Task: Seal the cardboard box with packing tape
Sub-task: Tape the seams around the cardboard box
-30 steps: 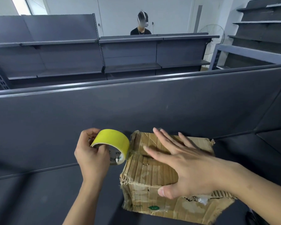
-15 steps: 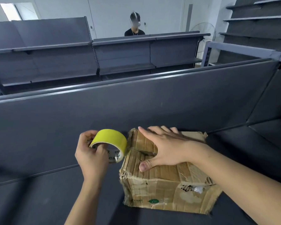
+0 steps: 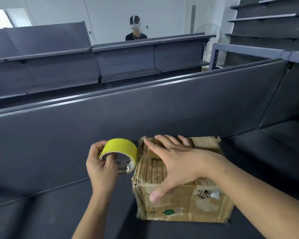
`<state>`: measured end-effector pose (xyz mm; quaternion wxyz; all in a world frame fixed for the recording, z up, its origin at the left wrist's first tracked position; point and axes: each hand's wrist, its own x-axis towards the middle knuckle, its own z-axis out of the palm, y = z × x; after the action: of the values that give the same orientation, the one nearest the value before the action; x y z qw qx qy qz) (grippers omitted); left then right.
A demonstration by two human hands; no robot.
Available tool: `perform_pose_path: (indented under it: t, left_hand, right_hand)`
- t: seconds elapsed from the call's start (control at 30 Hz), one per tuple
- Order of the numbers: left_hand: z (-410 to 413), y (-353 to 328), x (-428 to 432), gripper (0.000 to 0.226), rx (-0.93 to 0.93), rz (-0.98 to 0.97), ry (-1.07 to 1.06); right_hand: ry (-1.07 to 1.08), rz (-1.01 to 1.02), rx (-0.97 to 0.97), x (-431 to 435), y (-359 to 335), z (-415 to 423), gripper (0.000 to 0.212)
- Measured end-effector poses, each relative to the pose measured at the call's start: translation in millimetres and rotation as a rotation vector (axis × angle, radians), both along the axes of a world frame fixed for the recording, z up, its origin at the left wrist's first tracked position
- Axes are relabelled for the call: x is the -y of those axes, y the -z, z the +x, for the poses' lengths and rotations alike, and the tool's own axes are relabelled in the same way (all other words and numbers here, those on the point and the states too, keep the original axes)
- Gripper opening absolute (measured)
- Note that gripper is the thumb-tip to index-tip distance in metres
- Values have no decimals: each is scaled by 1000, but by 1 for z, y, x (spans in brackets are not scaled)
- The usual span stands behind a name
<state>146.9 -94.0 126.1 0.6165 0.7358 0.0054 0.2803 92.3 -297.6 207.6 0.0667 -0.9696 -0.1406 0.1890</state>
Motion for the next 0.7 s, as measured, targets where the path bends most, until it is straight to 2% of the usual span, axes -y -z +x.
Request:
perform_pose_path:
  t: [0.23,0.57,0.7]
  left_hand:
    - [7,-1,-12,34,35,107,72]
    - [20,-3,-27,38,222,383,87]
    - [25,-1,-33,38,220,435,68]
  right_hand:
    - [23,68,55,0,1,2,139]
    - [-52,-17,100,3,24,-2,110]
    - [-72,-33,105,4,26,0,103]
